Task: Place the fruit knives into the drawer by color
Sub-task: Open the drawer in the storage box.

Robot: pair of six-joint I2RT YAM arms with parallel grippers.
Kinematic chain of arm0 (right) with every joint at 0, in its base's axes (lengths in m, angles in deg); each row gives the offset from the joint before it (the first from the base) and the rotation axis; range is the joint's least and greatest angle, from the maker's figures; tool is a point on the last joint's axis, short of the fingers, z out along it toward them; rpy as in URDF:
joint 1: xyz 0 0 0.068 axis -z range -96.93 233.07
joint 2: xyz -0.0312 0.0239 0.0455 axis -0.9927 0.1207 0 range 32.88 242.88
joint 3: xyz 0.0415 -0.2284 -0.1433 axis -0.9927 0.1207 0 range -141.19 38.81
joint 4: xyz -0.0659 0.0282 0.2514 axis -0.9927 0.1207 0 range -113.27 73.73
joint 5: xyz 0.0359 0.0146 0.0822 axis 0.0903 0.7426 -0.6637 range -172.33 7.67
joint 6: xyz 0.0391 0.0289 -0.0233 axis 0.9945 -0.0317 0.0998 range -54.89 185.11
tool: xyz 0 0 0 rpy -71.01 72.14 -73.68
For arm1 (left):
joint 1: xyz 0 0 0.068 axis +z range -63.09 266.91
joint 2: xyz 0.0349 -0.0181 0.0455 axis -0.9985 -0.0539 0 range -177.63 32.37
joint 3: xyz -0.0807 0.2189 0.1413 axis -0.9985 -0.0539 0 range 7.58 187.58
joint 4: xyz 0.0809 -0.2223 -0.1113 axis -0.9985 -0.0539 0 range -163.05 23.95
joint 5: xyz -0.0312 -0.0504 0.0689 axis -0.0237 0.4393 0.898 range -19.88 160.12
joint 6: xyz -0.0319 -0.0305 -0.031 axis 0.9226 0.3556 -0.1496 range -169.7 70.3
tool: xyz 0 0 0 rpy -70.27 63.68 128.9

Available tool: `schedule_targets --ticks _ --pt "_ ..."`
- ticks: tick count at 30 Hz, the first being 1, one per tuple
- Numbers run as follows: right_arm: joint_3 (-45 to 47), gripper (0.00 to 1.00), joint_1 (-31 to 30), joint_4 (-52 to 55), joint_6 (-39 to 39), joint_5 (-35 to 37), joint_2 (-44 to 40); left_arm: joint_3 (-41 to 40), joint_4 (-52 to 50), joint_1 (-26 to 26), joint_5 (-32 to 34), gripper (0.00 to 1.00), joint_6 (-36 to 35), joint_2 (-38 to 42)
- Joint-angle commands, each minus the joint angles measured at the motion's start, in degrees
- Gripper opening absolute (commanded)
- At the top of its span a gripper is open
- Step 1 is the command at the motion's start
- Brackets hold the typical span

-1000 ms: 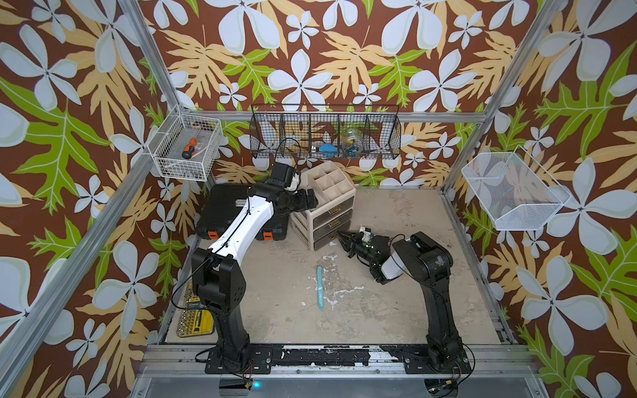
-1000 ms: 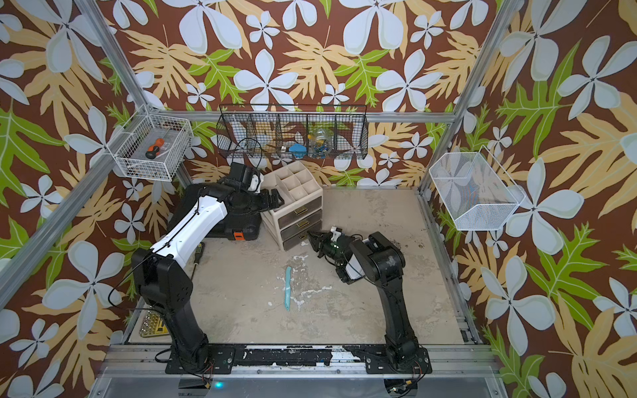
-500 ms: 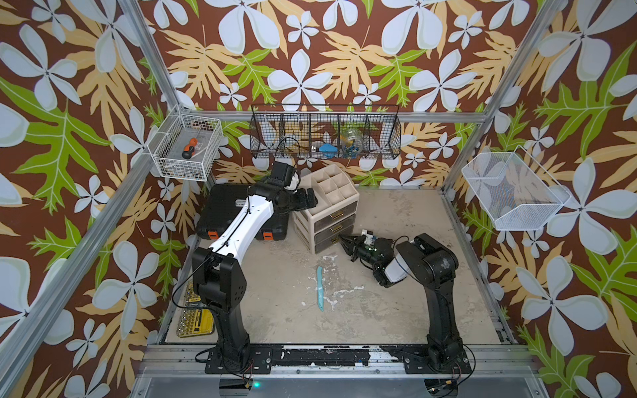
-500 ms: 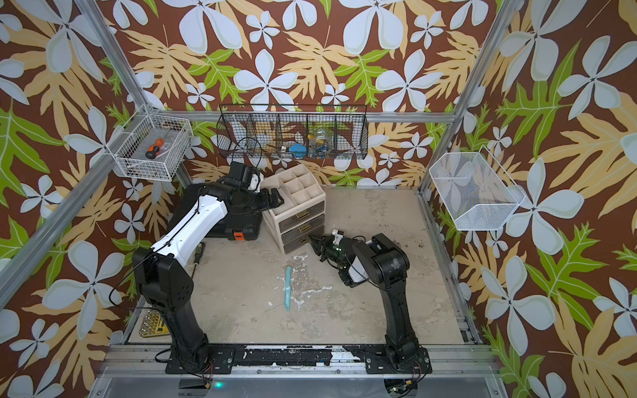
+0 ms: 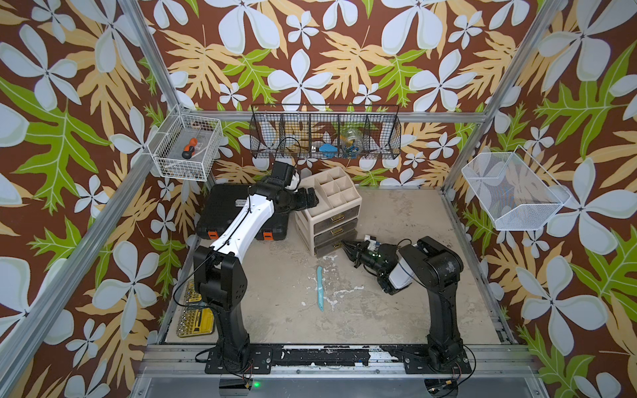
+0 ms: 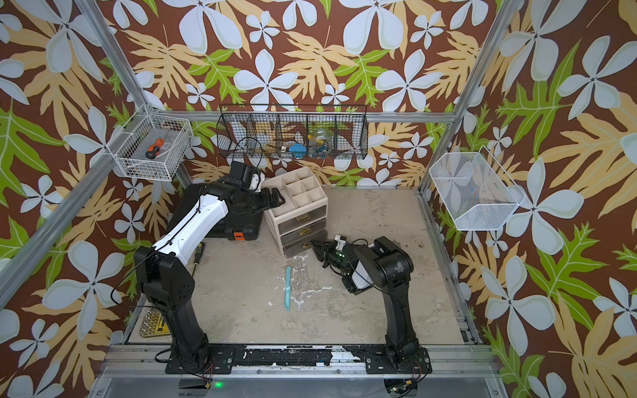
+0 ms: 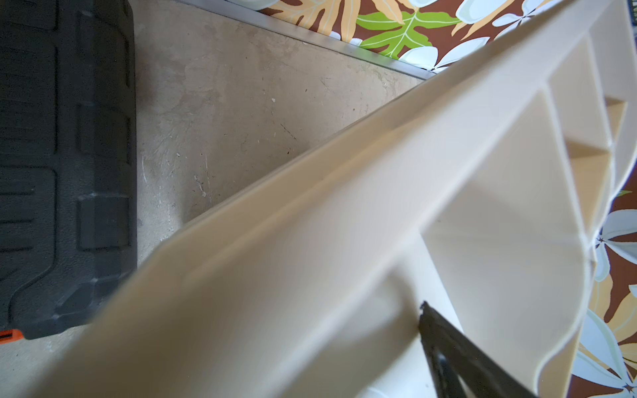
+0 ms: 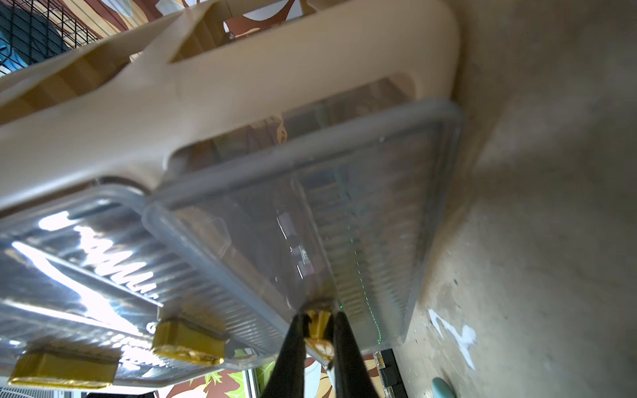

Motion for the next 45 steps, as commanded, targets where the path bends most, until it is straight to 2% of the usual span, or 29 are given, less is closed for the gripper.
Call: schedule_targets --ticks 1,8,20,31,33,37,41,45 --pt "1.5 0.05 -0.1 -2.7 1.5 -1.0 -0.7 2.0 -0.9 0.2 1.1 0.97 0.1 -1.4" --pt "3.8 0.04 -0.1 -5.1 1.9 -1.1 -1.6 5.5 -1.2 0.3 0.7 0.97 0.4 -3.9" --pt "13.1 0.05 -0.4 -8.0 1.6 -1.3 -5.7 4.2 -0.9 0.3 0.1 0.97 0.4 -3.5" --pt "17.2 0.09 -0.7 -10.2 1.9 -1.7 -6.2 4.2 -0.7 0.3 0.0 0.97 0.5 -3.5" --pt "17.9 0.13 -0.7 -10.7 2.1 -1.7 -6.5 4.1 -0.7 0.3 0.1 0.97 0.5 -3.3" --pt "18.5 0.38 -0.7 -10.9 2.0 -1.7 -7.7 3.9 -0.8 0.3 0.4 0.97 0.3 -2.7" --pt "18.7 0.46 -0.6 -8.6 1.0 -2.4 -10.1 3.5 -1.2 0.3 1.2 0.98 -0.1 -1.6" --pt "19.1 0.46 -0.3 -6.9 0.0 -2.8 -12.5 3.0 -1.8 0.3 2.3 0.98 -0.7 -0.2"
